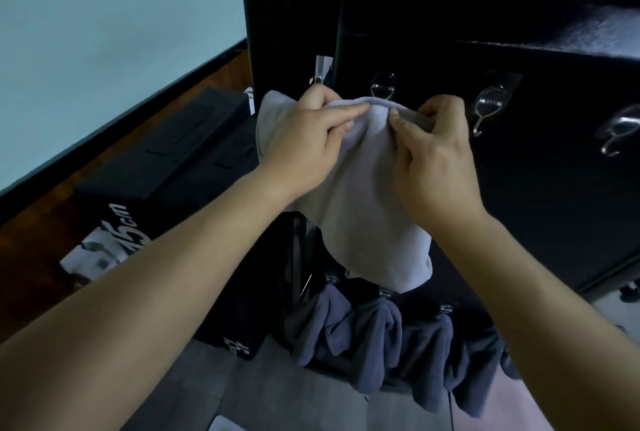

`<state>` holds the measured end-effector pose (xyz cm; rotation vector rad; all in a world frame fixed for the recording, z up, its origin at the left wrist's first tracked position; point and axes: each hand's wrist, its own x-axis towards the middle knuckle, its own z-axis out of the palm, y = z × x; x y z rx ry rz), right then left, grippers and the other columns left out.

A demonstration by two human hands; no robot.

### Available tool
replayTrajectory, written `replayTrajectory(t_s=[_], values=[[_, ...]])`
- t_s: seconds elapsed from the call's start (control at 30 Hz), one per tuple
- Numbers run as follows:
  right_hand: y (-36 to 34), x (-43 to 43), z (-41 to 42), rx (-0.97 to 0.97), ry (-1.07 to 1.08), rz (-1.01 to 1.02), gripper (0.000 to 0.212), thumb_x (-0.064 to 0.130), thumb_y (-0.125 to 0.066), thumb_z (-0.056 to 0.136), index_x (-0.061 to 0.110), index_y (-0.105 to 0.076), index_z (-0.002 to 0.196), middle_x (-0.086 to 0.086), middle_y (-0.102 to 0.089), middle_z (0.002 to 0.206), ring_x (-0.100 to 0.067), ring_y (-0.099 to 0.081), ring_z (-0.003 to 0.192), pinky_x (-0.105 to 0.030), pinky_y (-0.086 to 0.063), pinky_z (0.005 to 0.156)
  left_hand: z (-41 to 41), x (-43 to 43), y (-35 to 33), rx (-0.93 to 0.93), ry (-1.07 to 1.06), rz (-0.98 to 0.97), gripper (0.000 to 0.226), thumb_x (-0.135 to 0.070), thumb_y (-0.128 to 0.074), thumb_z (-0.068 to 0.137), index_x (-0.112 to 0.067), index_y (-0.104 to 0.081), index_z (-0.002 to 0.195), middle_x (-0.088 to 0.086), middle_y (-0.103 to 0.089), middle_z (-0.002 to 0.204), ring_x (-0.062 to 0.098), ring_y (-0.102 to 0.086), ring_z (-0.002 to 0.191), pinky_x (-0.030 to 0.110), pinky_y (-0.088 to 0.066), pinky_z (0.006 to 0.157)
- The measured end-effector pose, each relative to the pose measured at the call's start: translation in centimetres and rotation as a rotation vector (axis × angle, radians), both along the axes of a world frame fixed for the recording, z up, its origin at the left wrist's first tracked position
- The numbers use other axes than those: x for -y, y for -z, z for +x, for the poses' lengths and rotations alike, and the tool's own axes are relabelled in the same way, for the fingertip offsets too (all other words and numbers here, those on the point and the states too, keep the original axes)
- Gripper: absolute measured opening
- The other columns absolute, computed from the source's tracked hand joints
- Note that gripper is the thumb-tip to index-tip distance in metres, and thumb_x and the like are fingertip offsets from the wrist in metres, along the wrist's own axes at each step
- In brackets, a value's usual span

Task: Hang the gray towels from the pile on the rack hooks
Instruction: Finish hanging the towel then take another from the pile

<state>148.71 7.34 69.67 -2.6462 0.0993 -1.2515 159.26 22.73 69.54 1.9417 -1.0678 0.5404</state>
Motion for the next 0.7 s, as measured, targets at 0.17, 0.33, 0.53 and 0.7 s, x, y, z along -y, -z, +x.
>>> replayTrajectory(t_s=[0.17,0.33,0.53,0.7], values=[[0.8,0.1,-0.5,-0.061,-0.016,-0.077,0.038,0.034,-0.047,0.102,0.003,-0.070,0.103,-0.020,-0.047,0.127,-0.030,-0.042,0.112,-0.027,-0.036,0.093,-1.7,0.3,0.7,-0.166,0.011,-0.025,0.033,-0.022,-0.056,0.100,-0.013,-0.065,0.131,-0.003,-0.057,0.114,0.006,-0.059,0.103,0.015,-0.048,0.090],[0.8,0.4,-0.4,-0.074,-0.079,-0.114,0.041,0.040,-0.046,0.103,0.007,-0.071,0.111,-0.012,-0.052,0.126,-0.029,-0.041,0.119,-0.024,-0.029,0.099,-3.2,0.4,0.7,-0.021,-0.107,0.035,0.037,-0.036,-0.049,0.099,-0.014,-0.069,0.121,0.000,-0.044,0.140,0.016,-0.040,0.127,0.016,-0.036,0.099],[1.0,0.6,-0.7,-0.027,-0.072,-0.145,0.039,0.030,-0.052,0.099,0.011,-0.062,0.132,-0.004,-0.062,0.122,-0.031,-0.049,0.119,-0.035,-0.032,0.093,-3.3,0.2,1.7,0.017,-0.097,0.136,0.048,-0.040,-0.033,0.101,-0.017,-0.063,0.130,-0.006,-0.055,0.133,0.012,-0.050,0.123,0.037,-0.031,0.105],[0.8,0.6,-0.9,-0.056,-0.033,-0.179,0.044,0.032,-0.046,0.101,0.020,-0.053,0.143,0.005,-0.062,0.126,-0.028,-0.046,0.126,-0.040,-0.023,0.097,-3.1,0.6,2.4,-0.280,0.142,-0.070,0.048,-0.034,-0.042,0.104,-0.011,-0.048,0.145,-0.001,-0.052,0.142,0.007,-0.049,0.131,0.034,-0.043,0.110]])
